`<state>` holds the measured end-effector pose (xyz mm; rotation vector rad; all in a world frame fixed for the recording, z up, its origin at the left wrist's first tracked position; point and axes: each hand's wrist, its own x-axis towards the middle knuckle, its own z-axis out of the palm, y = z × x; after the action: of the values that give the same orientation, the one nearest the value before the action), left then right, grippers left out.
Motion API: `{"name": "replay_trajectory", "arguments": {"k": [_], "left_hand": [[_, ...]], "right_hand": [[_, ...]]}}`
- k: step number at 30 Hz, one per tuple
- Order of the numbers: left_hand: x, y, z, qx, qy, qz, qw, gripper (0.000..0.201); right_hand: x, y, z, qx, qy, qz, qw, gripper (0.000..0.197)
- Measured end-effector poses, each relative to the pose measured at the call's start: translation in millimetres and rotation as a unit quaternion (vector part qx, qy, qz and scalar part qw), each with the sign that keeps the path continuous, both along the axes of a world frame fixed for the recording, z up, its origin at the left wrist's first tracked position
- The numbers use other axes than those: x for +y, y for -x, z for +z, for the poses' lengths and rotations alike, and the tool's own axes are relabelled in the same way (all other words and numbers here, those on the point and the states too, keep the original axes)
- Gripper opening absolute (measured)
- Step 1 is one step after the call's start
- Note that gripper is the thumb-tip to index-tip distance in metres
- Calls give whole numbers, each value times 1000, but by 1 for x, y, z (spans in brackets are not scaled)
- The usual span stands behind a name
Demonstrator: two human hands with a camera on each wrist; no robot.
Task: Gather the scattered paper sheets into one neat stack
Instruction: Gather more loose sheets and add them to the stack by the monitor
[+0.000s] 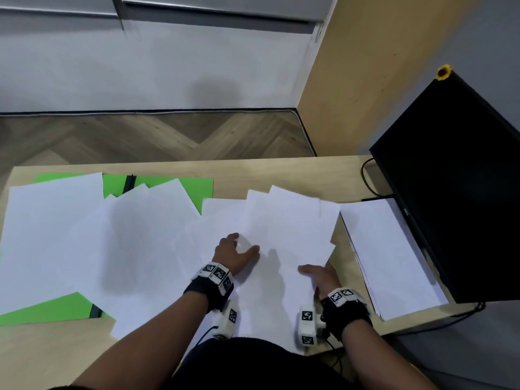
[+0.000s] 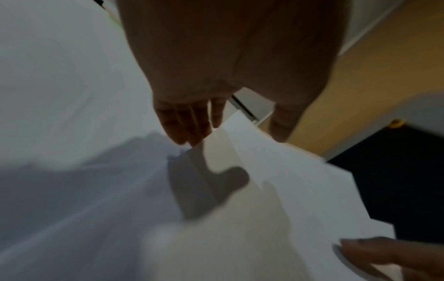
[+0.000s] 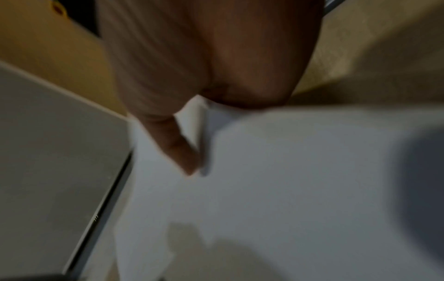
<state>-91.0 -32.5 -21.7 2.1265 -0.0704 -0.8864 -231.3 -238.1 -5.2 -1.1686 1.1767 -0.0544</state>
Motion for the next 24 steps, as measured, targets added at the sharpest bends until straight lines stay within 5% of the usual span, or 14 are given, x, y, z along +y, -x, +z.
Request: {"name": "replay_trajectory", "arguments": {"k": [6,13,19,24], "left_hand": [[15,-10,-7,45,-9,-25,999,74],[26,-17,-9,-3,28,-41,999,59],[33,-22,0,35,45,5,998,99],[24,-28,47,8,172,81,982,41]], "right_hand": [[9,-8,8,58,17,11,998,16],[12,-19,6,36,54,127,990,20],[19,-23,23,23,58,122,991,23],[21,-27,48,-73,28,118,990,32]]}}
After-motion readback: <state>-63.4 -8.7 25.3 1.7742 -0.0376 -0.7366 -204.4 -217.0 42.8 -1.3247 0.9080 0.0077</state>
